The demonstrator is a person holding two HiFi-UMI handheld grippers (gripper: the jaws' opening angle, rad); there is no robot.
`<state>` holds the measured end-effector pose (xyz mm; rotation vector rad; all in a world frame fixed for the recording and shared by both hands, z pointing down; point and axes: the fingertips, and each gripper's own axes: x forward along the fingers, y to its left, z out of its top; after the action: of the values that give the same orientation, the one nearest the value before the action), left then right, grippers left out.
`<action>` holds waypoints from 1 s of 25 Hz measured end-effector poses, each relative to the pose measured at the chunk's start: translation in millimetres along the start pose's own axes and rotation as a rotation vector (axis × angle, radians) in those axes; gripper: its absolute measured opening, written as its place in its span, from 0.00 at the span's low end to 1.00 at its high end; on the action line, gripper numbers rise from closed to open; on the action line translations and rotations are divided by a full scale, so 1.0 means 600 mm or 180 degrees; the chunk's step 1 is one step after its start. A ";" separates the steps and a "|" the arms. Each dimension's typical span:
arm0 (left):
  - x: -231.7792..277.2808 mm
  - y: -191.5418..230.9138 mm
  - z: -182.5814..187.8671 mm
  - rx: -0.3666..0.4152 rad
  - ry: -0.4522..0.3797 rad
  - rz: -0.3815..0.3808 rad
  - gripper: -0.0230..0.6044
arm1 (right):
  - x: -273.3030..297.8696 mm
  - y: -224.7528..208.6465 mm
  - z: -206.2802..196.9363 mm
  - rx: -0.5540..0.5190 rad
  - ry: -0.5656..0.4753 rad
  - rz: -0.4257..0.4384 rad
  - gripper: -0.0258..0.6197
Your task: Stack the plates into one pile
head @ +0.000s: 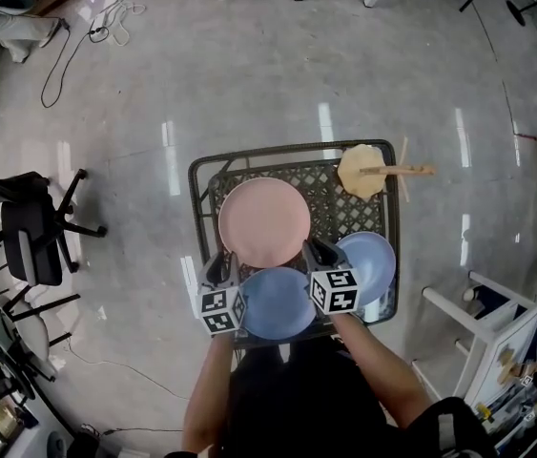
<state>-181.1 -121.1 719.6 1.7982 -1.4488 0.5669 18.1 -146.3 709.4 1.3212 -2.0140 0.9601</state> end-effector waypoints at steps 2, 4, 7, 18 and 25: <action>0.012 0.005 -0.011 -0.0086 0.0059 -0.0005 0.20 | 0.013 -0.009 -0.012 0.0038 0.0066 -0.0035 0.14; 0.025 0.011 -0.023 -0.0193 0.0122 -0.0010 0.22 | 0.027 -0.019 -0.024 0.0086 0.0134 -0.0074 0.14; 0.042 0.021 -0.037 -0.0334 0.0204 0.0028 0.24 | 0.043 -0.034 -0.040 0.0128 0.0231 -0.0127 0.14; 0.089 0.040 -0.096 -0.0652 0.0516 0.0040 0.24 | 0.084 -0.062 -0.080 0.0217 0.0504 -0.0166 0.15; 0.100 0.043 -0.110 -0.0735 0.0573 0.0079 0.24 | 0.101 -0.064 -0.101 0.0294 0.0629 -0.0122 0.15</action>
<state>-182.9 -109.9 811.9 1.5120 -1.3559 0.5362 34.5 -141.1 801.8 1.2549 -1.8090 1.1313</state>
